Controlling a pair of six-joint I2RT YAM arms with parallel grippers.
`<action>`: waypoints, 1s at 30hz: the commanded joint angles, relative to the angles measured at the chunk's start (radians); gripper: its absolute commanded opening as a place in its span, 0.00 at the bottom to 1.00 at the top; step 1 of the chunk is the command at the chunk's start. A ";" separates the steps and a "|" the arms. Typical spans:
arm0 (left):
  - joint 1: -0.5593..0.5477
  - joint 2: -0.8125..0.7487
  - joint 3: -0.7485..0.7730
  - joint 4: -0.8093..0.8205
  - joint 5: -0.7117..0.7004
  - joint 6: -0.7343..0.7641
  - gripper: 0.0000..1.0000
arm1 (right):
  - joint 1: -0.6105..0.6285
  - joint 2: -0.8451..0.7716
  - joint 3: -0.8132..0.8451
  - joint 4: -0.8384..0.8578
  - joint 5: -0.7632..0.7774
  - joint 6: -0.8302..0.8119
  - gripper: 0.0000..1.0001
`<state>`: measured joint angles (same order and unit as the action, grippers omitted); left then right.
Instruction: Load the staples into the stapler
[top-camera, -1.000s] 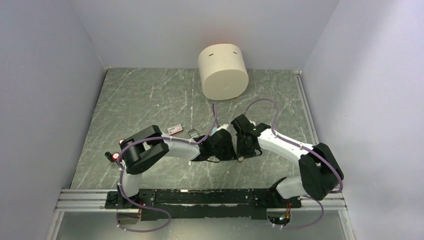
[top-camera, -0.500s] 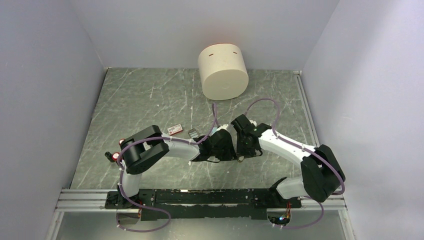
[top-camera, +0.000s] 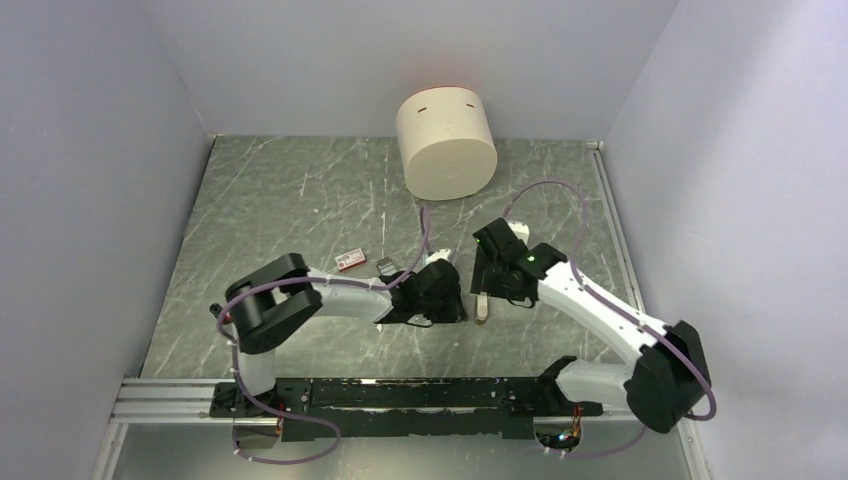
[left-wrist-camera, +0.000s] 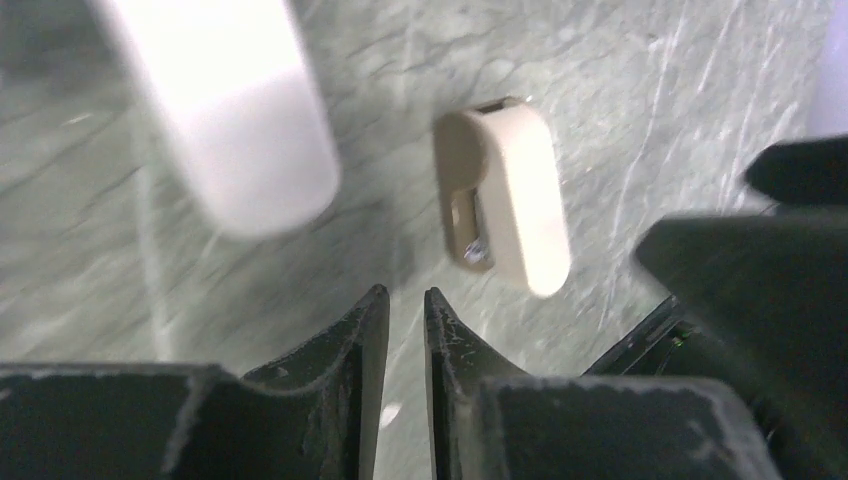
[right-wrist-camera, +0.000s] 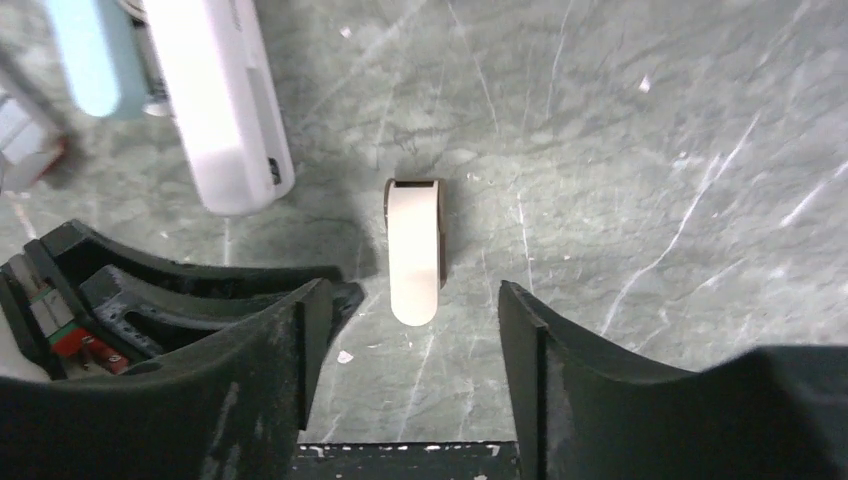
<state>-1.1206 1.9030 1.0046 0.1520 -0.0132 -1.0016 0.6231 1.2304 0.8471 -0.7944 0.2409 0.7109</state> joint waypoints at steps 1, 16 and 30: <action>-0.007 -0.180 -0.048 -0.187 -0.178 0.048 0.27 | -0.002 -0.116 0.038 -0.014 0.093 -0.007 0.71; -0.015 -0.825 0.087 -0.828 -0.765 0.258 0.87 | -0.001 -0.408 0.239 -0.225 0.418 0.025 1.00; -0.015 -1.098 0.363 -1.220 -0.908 0.364 0.91 | -0.002 -0.487 0.468 -0.281 0.439 -0.071 1.00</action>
<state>-1.1305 0.8043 1.3228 -0.8791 -0.8337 -0.6418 0.6231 0.7506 1.2812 -1.0729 0.6643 0.6838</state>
